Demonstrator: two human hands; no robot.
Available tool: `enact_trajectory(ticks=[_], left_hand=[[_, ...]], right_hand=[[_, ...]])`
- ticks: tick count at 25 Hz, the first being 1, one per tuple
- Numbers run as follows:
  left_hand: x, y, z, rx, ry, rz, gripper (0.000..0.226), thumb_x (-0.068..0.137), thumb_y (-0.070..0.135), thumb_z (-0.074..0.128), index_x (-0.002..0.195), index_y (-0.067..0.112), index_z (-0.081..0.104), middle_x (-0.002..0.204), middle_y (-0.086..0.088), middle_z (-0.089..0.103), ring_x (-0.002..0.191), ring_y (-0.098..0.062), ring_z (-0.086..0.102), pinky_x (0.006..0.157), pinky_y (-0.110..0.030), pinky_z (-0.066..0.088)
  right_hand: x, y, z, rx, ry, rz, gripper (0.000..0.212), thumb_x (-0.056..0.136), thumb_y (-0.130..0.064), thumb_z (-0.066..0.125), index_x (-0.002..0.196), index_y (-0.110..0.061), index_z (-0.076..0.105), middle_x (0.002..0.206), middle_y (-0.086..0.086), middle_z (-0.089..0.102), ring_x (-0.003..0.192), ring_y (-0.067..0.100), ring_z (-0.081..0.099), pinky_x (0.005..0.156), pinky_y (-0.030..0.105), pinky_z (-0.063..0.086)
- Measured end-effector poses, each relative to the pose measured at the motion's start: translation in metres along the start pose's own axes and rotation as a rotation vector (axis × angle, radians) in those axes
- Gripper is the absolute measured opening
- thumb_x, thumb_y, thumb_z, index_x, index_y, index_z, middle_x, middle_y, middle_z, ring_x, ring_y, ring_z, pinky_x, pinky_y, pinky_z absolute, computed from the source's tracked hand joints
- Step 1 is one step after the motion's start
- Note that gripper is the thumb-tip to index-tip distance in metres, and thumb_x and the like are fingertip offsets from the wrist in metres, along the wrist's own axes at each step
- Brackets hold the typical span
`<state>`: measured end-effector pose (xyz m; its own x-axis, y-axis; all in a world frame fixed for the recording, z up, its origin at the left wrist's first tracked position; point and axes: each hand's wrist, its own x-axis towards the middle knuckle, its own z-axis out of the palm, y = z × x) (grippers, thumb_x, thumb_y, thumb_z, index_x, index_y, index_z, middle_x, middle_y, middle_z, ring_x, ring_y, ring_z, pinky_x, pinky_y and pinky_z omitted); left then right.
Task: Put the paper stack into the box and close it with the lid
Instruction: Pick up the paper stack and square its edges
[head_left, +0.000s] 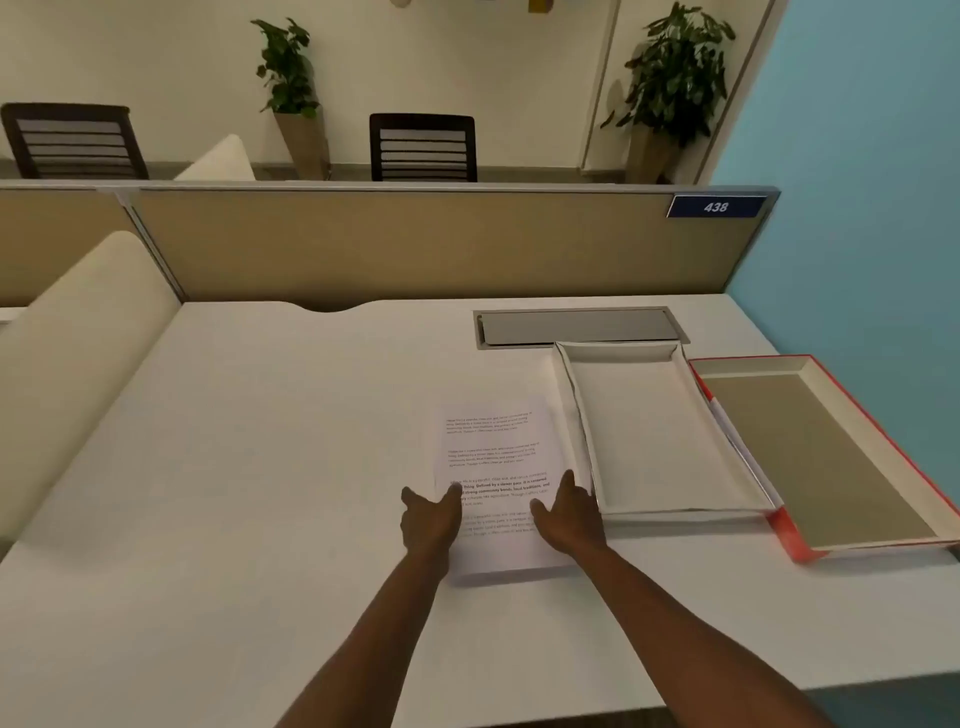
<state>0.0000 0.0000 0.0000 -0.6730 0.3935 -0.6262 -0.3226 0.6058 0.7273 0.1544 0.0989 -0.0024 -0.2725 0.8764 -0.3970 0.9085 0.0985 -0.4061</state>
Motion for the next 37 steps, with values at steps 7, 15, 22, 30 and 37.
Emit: enact_trajectory(ticks=[7,15,22,30,37], left_hand=[[0.014,0.007,0.006,0.03,0.04,-0.061,0.072,0.094,0.048,0.06,0.147,0.004,0.04,0.145,-0.021,0.053,0.128,-0.042,0.057,0.108,-0.05,0.049],[0.019,0.011,0.007,0.163,0.077,-0.028,0.059,0.091,0.049,0.064,0.127,0.002,0.063,0.129,-0.018,0.066,0.116,-0.037,0.064,0.103,-0.044,0.052],[0.018,0.014,0.035,0.381,0.197,-0.052,0.079,0.089,0.06,0.061,0.144,0.005,0.045,0.149,-0.019,0.042,0.139,-0.04,0.04,0.114,-0.052,0.038],[0.011,0.0,0.045,0.54,0.258,0.079,0.072,0.086,0.049,0.07,0.136,0.003,0.048,0.14,-0.018,0.044,0.132,-0.039,0.046,0.108,-0.054,0.042],[0.013,-0.008,0.043,0.471,0.281,0.102,0.07,0.085,0.045,0.072,0.135,0.001,0.048,0.138,-0.021,0.046,0.13,-0.042,0.046,0.107,-0.056,0.041]], right_hand=[[0.022,-0.007,-0.01,0.083,0.051,0.121,0.062,0.091,-0.047,0.057,0.135,-0.003,0.047,0.133,0.019,0.058,0.122,0.035,0.057,0.098,0.043,0.053],[0.042,-0.003,-0.02,0.175,-0.103,0.113,0.053,0.087,-0.051,0.055,0.12,-0.01,0.061,0.127,0.015,0.059,0.112,0.031,0.059,0.089,0.037,0.055],[0.037,0.0,-0.015,0.049,-0.024,0.055,0.066,0.082,-0.054,0.062,0.128,-0.007,0.053,0.136,0.014,0.044,0.127,0.032,0.049,0.098,0.042,0.051],[0.051,-0.003,-0.026,0.388,-0.066,0.129,0.07,0.081,-0.044,0.067,0.136,-0.008,0.044,0.131,0.014,0.056,0.114,0.031,0.061,0.091,0.044,0.058],[0.049,-0.019,-0.025,0.369,-0.052,0.181,0.066,0.081,-0.044,0.067,0.135,-0.016,0.042,0.134,0.013,0.05,0.117,0.031,0.055,0.085,0.037,0.054]])
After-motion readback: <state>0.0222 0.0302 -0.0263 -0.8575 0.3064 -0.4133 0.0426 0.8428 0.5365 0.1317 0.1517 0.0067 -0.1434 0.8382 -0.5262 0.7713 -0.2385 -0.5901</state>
